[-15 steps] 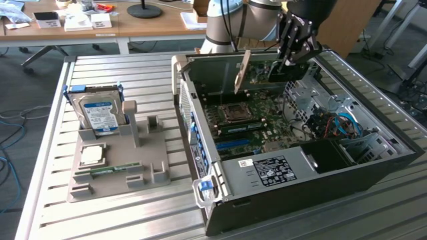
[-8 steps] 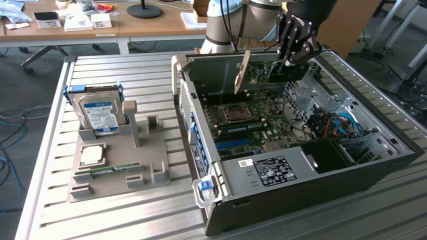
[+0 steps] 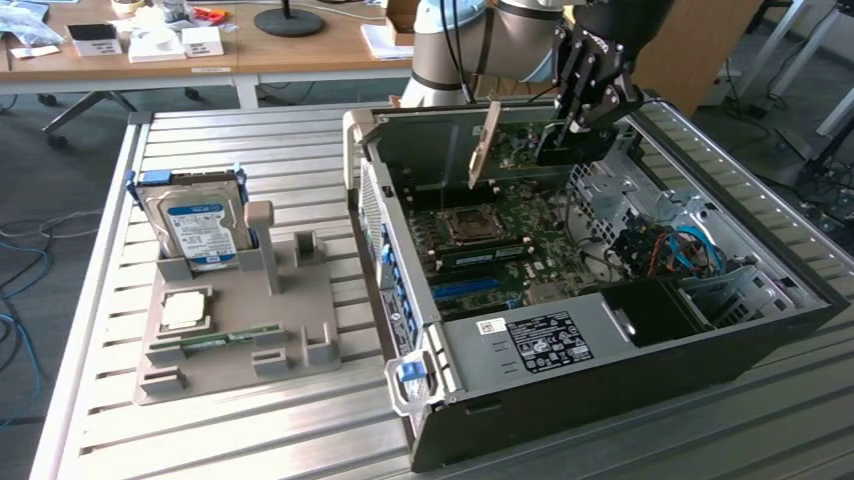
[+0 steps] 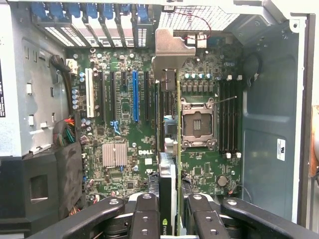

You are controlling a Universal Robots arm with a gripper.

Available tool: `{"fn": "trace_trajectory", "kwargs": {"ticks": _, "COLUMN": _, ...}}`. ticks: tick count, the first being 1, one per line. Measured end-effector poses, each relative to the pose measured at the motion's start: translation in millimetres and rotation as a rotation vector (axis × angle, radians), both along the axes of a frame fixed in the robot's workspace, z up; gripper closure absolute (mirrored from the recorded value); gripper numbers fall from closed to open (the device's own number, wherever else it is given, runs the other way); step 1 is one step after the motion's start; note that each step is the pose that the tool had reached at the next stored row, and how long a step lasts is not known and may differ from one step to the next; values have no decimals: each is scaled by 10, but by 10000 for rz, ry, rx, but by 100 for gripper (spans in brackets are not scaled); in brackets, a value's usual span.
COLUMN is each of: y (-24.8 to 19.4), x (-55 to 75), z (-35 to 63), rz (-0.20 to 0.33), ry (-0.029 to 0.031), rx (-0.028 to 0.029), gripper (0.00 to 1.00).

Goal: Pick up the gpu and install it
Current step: 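Insert the gpu into the slot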

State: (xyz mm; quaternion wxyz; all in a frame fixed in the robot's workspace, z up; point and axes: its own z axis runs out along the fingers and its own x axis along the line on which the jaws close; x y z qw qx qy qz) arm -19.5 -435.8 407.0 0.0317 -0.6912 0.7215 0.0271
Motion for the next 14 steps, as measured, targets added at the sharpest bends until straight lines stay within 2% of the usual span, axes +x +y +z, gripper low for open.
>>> {"fn": "trace_trajectory", "kwargs": {"ticks": 14, "y": 0, "x": 0, "z": -24, "rz": 0, "ry": 0, "rx": 1, "gripper": 73}}
